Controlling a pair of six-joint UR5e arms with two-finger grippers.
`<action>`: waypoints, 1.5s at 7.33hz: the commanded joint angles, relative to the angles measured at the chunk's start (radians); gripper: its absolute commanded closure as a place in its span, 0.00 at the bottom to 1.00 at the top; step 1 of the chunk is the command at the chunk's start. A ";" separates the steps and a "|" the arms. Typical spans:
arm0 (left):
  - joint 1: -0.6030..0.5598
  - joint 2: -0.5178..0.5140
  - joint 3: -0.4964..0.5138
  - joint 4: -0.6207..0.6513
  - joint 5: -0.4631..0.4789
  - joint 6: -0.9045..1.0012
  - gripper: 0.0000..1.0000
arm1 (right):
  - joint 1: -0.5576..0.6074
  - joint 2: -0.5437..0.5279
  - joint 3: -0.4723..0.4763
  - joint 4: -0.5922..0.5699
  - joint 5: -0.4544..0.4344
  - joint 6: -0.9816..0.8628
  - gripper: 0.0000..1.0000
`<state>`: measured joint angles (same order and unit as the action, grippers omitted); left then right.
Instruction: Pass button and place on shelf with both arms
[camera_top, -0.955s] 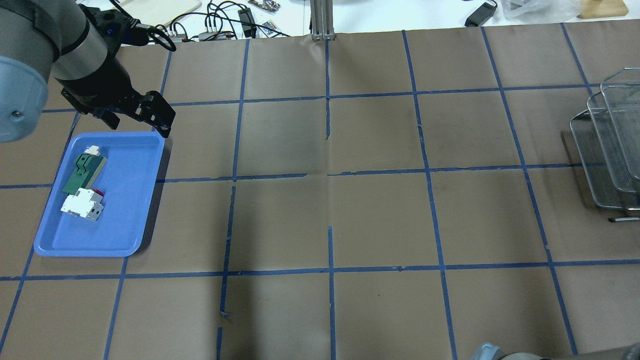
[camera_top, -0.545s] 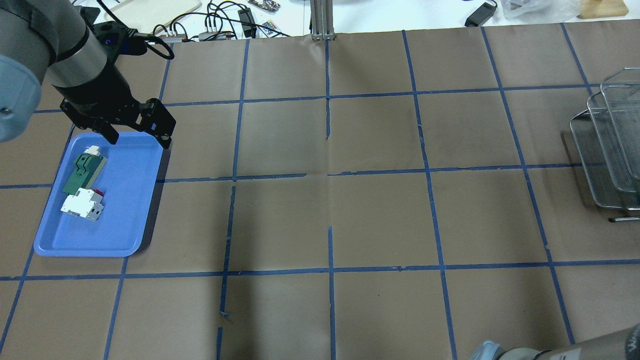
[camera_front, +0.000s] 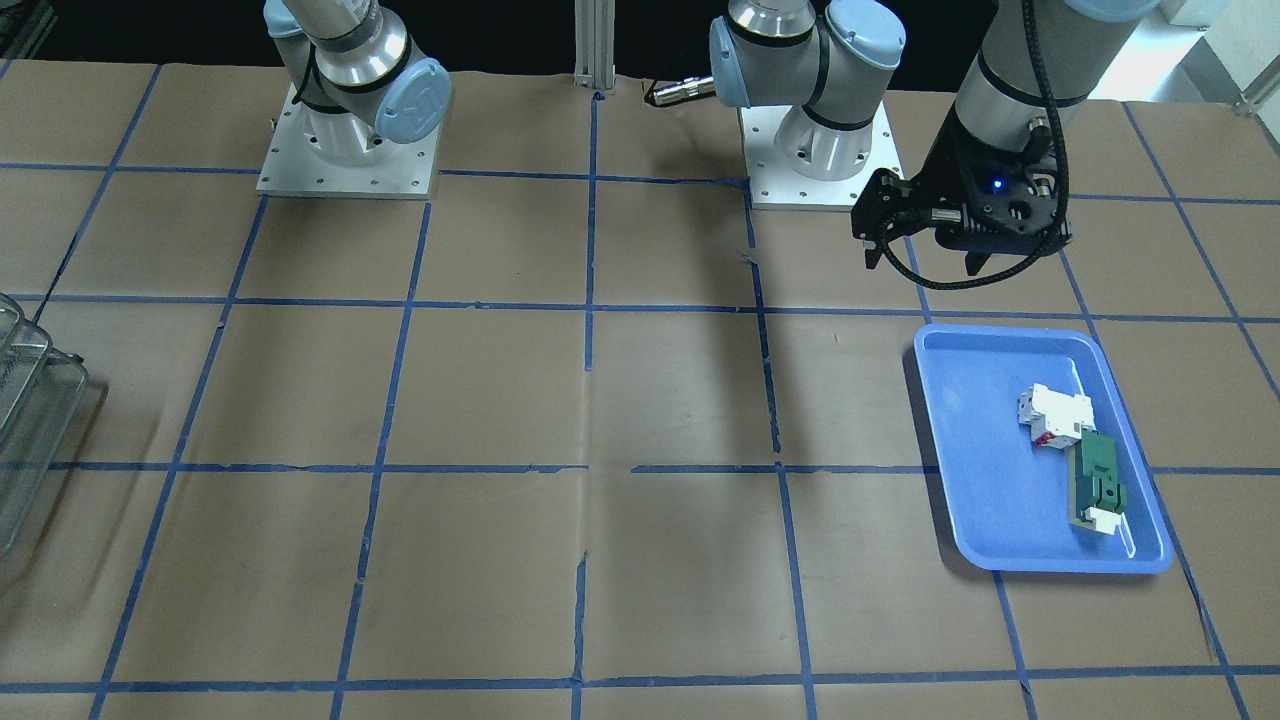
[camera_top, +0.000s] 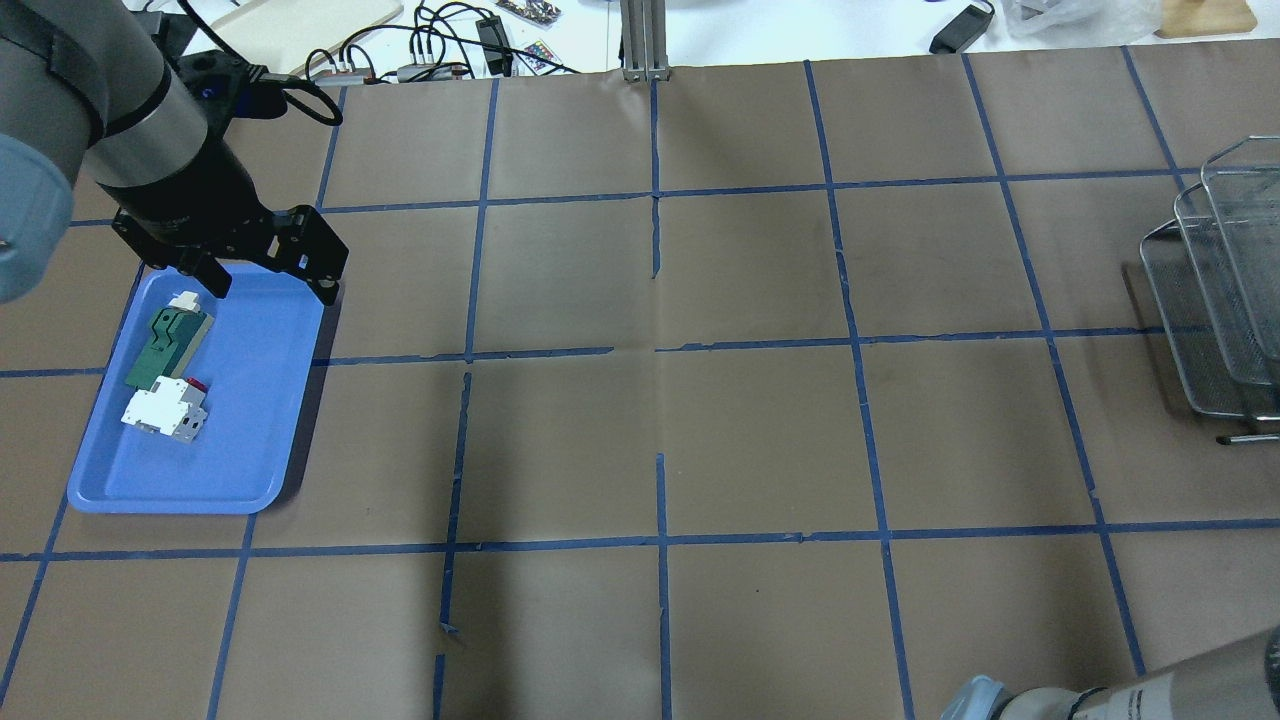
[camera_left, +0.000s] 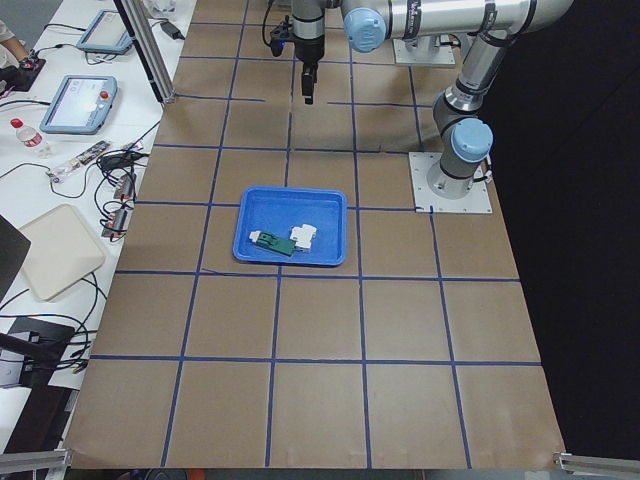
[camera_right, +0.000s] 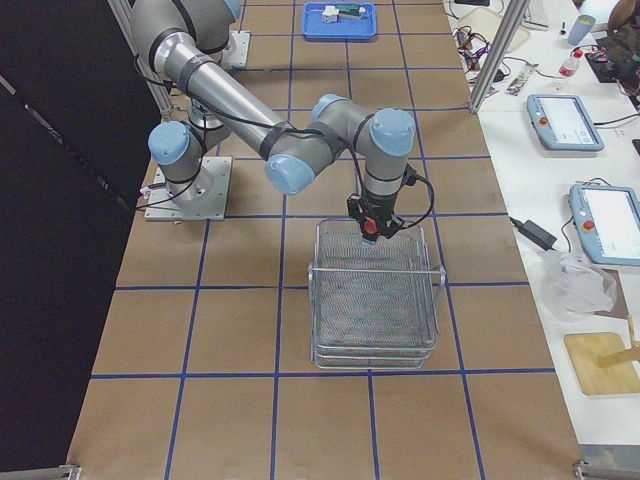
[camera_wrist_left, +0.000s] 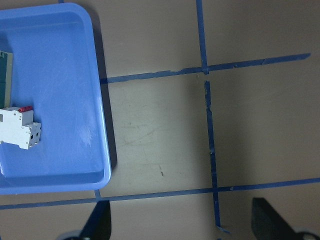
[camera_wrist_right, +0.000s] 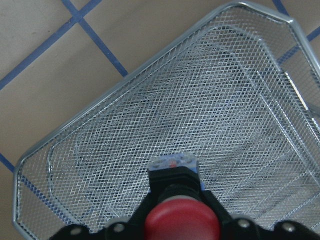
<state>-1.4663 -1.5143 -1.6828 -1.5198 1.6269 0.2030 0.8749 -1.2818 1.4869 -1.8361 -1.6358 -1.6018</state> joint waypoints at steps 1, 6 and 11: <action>0.004 -0.001 -0.003 0.056 0.004 -0.011 0.00 | -0.001 0.027 0.000 -0.002 0.001 0.002 0.49; 0.029 -0.030 0.017 0.058 -0.013 -0.163 0.00 | -0.001 0.015 -0.005 0.011 0.001 0.003 0.14; -0.043 -0.061 0.052 0.063 -0.015 -0.226 0.00 | 0.077 -0.224 0.000 0.286 0.039 0.596 0.00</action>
<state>-1.5057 -1.5705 -1.6332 -1.4576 1.6124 -0.0172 0.9002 -1.4382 1.4839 -1.6464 -1.6000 -1.2834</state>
